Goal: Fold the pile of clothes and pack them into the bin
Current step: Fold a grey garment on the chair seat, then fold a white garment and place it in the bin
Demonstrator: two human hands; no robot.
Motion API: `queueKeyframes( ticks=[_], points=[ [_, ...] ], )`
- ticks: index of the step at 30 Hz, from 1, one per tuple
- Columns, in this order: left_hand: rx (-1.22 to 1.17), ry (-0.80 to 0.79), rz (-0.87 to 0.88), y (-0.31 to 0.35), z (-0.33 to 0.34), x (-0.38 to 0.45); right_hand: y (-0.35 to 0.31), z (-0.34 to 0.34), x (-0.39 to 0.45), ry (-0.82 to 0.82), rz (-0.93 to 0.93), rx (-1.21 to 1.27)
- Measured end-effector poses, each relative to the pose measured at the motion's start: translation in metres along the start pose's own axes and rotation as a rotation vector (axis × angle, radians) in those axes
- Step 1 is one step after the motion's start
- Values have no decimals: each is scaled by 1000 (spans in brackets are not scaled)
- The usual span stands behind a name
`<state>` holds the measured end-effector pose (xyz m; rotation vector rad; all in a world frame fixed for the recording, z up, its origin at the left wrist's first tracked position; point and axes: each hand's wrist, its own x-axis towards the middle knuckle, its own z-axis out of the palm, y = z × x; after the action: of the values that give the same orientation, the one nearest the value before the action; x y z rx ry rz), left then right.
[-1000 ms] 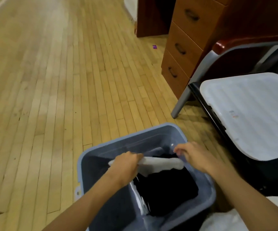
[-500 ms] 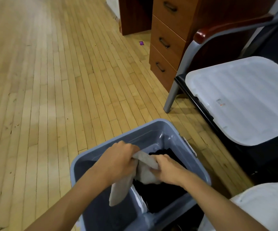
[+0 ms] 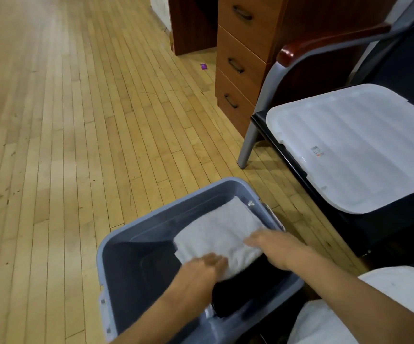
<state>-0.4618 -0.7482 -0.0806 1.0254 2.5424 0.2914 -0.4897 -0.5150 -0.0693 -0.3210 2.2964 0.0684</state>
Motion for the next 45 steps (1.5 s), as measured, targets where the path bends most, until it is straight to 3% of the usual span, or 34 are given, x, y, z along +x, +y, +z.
queueKeyframes(
  ticks=[3, 5, 10, 14, 21, 28, 35, 37, 40, 43, 45],
  points=[
    [26, -417, 63, 6, 40, 0, 14, 39, 2, -436, 129, -148],
    [20, -455, 31, 8, 42, 8, 22, 38, 3, -438, 182, -66],
    [-11, -157, 51, 20, 11, 54, 45, 7, -18, 28, 180, 249],
    [-198, 106, 128, 58, -46, 95, 67, -9, -66, 325, 128, 584],
    [-299, 274, 446, 215, -109, 156, 132, 26, -221, 939, 227, 926],
    [-208, 11, 904, 450, -44, 178, 192, 201, -377, 1215, 689, 1060],
    [-143, -309, 1154, 649, 64, 145, 200, 368, -482, 1392, 1217, 1232],
    [-91, -373, 1216, 696, 106, 126, 195, 414, -512, 1347, 1410, 1248],
    [147, -506, 1211, 741, 173, 106, 179, 473, -541, 1071, 1690, 1340],
    [288, -480, 1122, 759, 218, 103, 162, 501, -550, 641, 1679, 1503],
    [162, -445, 1008, 764, 227, 107, 158, 503, -552, 515, 1599, 1554]
  ],
)
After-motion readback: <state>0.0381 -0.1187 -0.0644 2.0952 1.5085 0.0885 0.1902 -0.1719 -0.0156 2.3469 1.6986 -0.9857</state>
